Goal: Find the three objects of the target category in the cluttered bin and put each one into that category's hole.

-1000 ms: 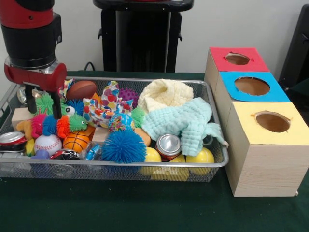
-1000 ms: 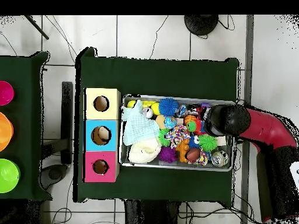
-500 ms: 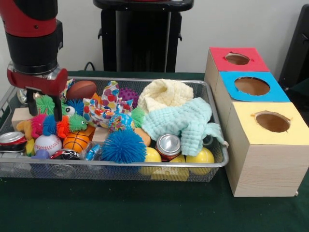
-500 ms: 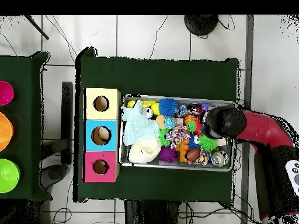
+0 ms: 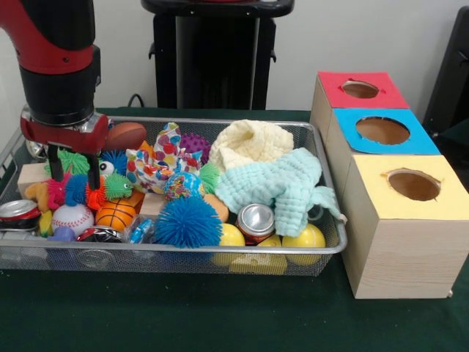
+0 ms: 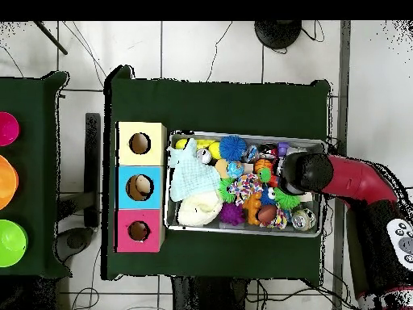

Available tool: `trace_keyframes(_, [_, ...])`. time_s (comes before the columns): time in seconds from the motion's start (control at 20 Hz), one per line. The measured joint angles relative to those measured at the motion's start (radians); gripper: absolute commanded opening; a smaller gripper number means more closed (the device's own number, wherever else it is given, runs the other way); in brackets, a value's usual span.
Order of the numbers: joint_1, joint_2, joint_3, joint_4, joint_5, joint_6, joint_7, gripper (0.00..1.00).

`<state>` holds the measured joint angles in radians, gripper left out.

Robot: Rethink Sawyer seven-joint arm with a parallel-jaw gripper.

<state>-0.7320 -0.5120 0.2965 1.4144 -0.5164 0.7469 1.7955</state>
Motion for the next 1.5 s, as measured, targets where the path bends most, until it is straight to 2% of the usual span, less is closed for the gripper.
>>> trace_keyframes(0.8, [-0.019, 0.016, 0.0, 0.02, -0.009, -0.014, 0.0, 1.0])
trace_keyframes(1.5, [-0.092, 0.039, 0.016, 0.02, -0.008, -0.03, 0.0, 1.0])
